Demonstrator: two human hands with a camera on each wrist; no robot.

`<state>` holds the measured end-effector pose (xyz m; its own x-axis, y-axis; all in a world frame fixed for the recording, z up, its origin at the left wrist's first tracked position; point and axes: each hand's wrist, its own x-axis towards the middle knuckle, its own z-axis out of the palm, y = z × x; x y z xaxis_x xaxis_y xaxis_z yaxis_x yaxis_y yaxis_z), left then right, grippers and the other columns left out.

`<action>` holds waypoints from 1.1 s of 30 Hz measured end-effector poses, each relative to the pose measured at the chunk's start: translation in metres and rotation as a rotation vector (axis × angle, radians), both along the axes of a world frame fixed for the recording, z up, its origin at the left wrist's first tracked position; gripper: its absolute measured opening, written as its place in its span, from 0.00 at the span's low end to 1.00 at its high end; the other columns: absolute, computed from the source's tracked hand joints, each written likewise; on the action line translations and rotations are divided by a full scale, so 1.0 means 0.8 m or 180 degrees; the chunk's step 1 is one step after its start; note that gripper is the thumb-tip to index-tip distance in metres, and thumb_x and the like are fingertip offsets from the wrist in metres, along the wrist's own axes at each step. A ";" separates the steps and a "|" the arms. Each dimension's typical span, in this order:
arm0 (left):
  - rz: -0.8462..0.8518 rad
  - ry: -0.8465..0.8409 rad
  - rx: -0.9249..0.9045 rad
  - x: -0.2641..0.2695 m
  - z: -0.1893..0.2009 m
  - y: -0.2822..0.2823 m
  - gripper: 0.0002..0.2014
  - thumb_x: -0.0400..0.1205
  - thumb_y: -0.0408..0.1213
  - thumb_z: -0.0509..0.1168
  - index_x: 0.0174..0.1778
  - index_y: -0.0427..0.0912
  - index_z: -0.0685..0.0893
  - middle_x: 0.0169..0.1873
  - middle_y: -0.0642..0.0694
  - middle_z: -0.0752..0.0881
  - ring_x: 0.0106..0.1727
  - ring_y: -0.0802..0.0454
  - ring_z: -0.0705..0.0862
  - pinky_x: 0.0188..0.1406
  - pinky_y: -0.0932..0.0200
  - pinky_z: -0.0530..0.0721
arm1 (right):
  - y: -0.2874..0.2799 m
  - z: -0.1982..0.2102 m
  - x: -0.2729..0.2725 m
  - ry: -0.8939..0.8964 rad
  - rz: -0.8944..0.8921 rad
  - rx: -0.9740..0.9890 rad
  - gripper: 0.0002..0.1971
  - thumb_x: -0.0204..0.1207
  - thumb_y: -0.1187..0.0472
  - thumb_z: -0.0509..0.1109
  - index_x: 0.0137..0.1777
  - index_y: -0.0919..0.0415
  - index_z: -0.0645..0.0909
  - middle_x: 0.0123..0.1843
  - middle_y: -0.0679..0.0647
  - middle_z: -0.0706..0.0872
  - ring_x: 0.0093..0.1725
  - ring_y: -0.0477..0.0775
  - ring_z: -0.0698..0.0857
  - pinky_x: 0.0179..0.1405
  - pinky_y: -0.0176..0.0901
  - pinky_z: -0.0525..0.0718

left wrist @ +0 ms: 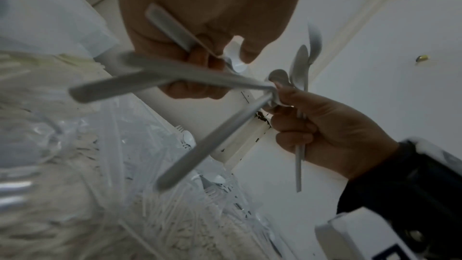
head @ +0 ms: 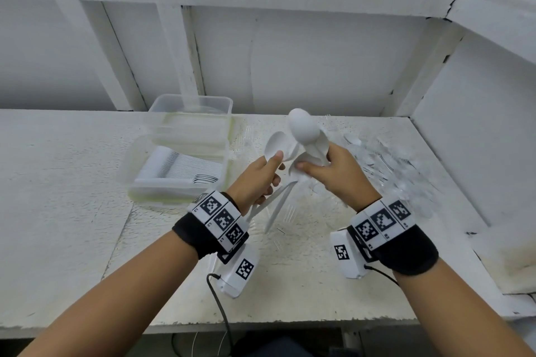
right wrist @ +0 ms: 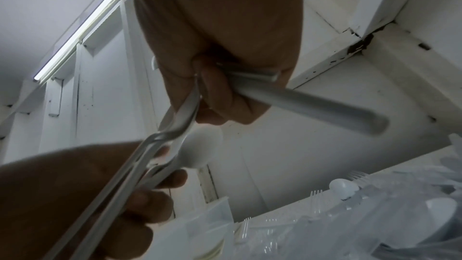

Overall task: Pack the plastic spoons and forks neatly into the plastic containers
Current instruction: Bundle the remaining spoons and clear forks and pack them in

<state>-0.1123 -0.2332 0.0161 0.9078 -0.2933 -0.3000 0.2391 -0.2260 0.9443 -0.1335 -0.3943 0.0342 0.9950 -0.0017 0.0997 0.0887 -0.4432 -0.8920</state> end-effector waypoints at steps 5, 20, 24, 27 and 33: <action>-0.0248 -0.0454 0.0530 -0.008 -0.005 0.005 0.10 0.86 0.45 0.54 0.55 0.49 0.79 0.36 0.53 0.77 0.36 0.58 0.75 0.30 0.65 0.73 | -0.010 0.006 0.003 0.0130 -0.0160 0.0285 0.07 0.74 0.62 0.73 0.49 0.53 0.78 0.34 0.48 0.79 0.23 0.38 0.74 0.20 0.29 0.70; -0.0336 0.0163 0.0162 -0.002 -0.010 0.002 0.27 0.85 0.60 0.43 0.61 0.44 0.75 0.39 0.47 0.77 0.36 0.50 0.73 0.37 0.58 0.73 | -0.020 0.007 0.004 0.0451 -0.0152 0.0009 0.12 0.74 0.60 0.73 0.31 0.56 0.75 0.24 0.48 0.70 0.17 0.40 0.68 0.21 0.34 0.67; -0.0642 0.0114 0.0300 -0.007 -0.009 -0.007 0.30 0.86 0.56 0.39 0.50 0.43 0.84 0.34 0.50 0.79 0.33 0.54 0.74 0.38 0.60 0.74 | -0.012 0.011 0.007 0.0215 -0.0107 -0.0472 0.09 0.74 0.58 0.73 0.34 0.57 0.78 0.26 0.48 0.74 0.26 0.44 0.72 0.23 0.28 0.67; -0.0636 0.0002 0.0287 -0.006 -0.011 -0.010 0.30 0.87 0.54 0.38 0.43 0.45 0.84 0.39 0.51 0.83 0.37 0.57 0.78 0.39 0.62 0.75 | -0.007 0.006 0.008 0.0039 -0.0154 -0.0393 0.04 0.74 0.60 0.73 0.41 0.56 0.79 0.31 0.45 0.78 0.30 0.40 0.75 0.25 0.21 0.69; -0.0543 0.0200 -0.0295 -0.009 -0.011 -0.017 0.29 0.87 0.54 0.38 0.35 0.39 0.76 0.22 0.46 0.77 0.24 0.52 0.76 0.30 0.61 0.76 | -0.004 0.002 0.008 -0.0047 -0.0180 -0.0225 0.16 0.73 0.58 0.74 0.57 0.55 0.73 0.47 0.49 0.82 0.42 0.42 0.78 0.37 0.28 0.74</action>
